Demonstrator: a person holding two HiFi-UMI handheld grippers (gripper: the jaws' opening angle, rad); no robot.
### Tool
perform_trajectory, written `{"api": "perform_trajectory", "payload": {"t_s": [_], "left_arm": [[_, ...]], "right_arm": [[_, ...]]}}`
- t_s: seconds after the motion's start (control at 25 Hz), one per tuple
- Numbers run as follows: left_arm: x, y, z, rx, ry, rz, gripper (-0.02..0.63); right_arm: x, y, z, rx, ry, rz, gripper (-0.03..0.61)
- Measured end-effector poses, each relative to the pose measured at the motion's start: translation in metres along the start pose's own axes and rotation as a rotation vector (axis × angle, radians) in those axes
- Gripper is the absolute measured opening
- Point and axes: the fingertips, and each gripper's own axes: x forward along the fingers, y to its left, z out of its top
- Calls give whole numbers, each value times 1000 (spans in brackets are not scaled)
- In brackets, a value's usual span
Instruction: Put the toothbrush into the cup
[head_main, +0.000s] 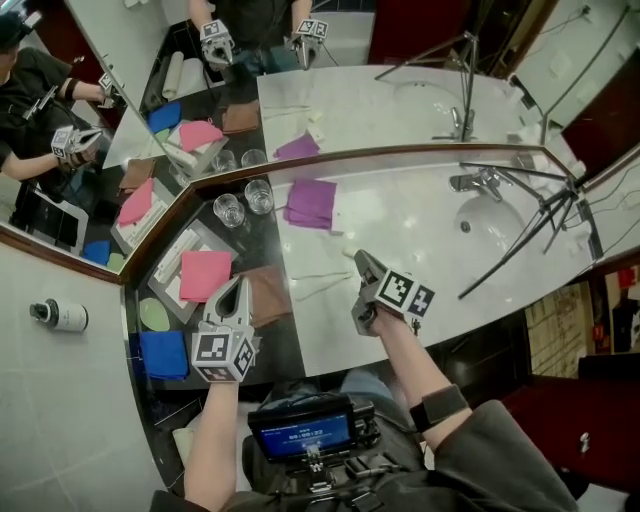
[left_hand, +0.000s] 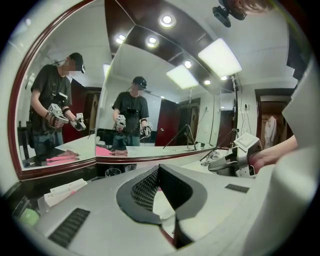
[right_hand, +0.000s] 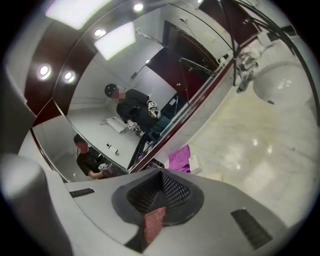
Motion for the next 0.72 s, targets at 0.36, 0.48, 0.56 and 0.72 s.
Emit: {"api": "perform_trajectory", "payload": {"t_s": [0.36,0.48,0.56,0.72], "left_arm": [[-3,-6,4,4,0,27,0],[-3,-7,5,4,-1,43,0],[-4,-9,5,4,-2,52,0],[-4,-15,6,10,-2,59,0]], "right_arm": [[-36,0,46,-499,-20,-4,6],[-42,-3,53,-687,-10,-10,6],[-47,-1,59,-778,-10,-14,8],[-52,-3,69,-835,-16,-8,8]]}}
